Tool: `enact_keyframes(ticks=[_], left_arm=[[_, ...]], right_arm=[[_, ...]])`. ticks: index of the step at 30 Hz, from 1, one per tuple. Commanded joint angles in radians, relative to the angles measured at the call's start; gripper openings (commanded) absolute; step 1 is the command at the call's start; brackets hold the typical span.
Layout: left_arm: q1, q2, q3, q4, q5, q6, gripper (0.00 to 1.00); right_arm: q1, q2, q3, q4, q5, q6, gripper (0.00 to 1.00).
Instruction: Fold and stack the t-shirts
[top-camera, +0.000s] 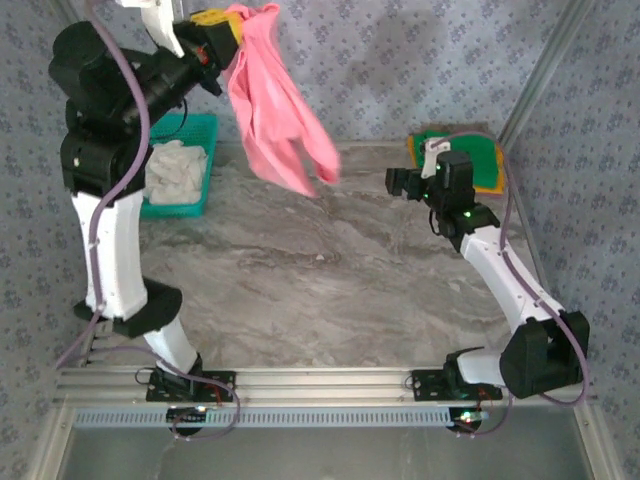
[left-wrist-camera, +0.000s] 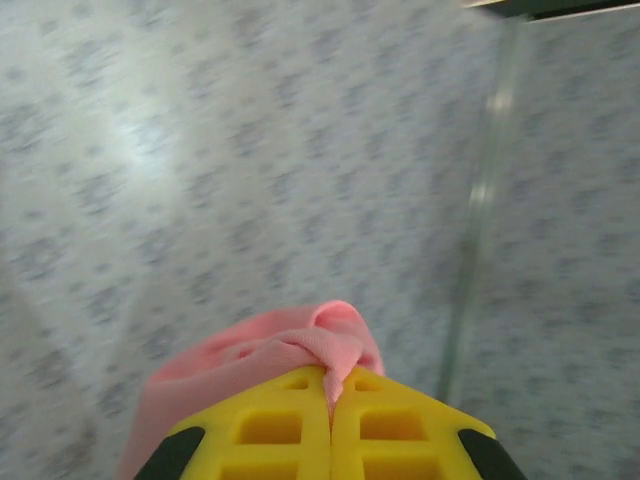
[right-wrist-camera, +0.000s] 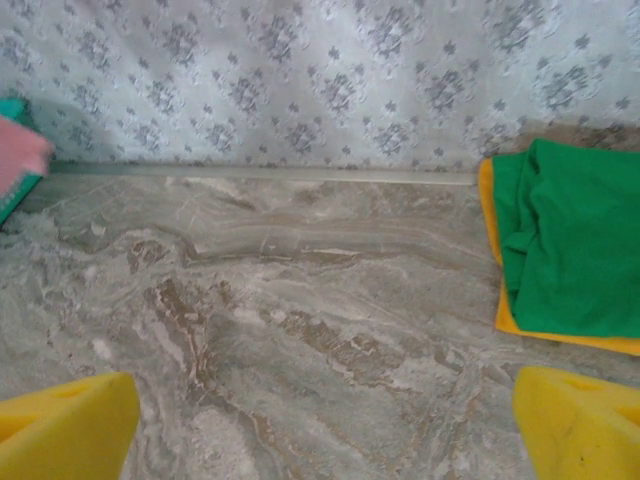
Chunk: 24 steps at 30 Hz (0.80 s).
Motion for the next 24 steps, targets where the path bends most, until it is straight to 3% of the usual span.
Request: enact_keyframes(ticks=[1, 5, 11, 13, 15, 18, 21, 22, 23, 24], left_arm=[[-0.023, -0.07, -0.208, 0.065, -0.122, 0.067, 0.0], [-0.023, -0.121, -0.591, 0.146, -0.298, 0.101, 0.0], [-0.018, -0.061, -1.099, 0.391, -0.349, 0.031, 0.0], [-0.006, 0.029, -1.155, 0.433, -0.341, 0.009, 0.04], [0.011, 0.153, -1.094, 0.357, -0.349, 0.005, 0.28], [0.031, 0.25, -0.964, 0.183, -0.41, -0.016, 0.4], [0.045, 0.127, -1.096, 0.288, -0.417, -0.048, 0.57], [0.045, 0.077, -1.144, 0.321, -0.415, -0.057, 0.7], [0.045, 0.026, -1.194, 0.343, -0.403, -0.066, 0.76], [0.045, -0.014, -1.232, 0.346, -0.387, -0.076, 0.76]], right_arm=[[-0.036, -0.064, -0.024, 0.042, 0.04, 0.057, 0.98], [-0.079, -0.115, -0.075, 0.037, 0.043, 0.105, 0.98], [-0.108, -0.112, -0.114, -0.021, 0.04, 0.122, 0.98], [-0.118, -0.102, -0.126, -0.027, 0.028, 0.134, 0.98], [-0.125, -0.085, -0.123, -0.039, 0.005, 0.143, 0.98], [-0.124, -0.069, -0.104, -0.076, -0.017, 0.137, 0.97], [-0.107, -0.075, -0.121, -0.106, -0.022, 0.144, 0.97], [-0.098, -0.08, -0.136, -0.108, -0.03, 0.15, 0.97], [-0.088, -0.085, -0.155, -0.115, -0.038, 0.158, 0.96], [-0.07, -0.09, -0.174, -0.134, -0.038, 0.167, 0.96]])
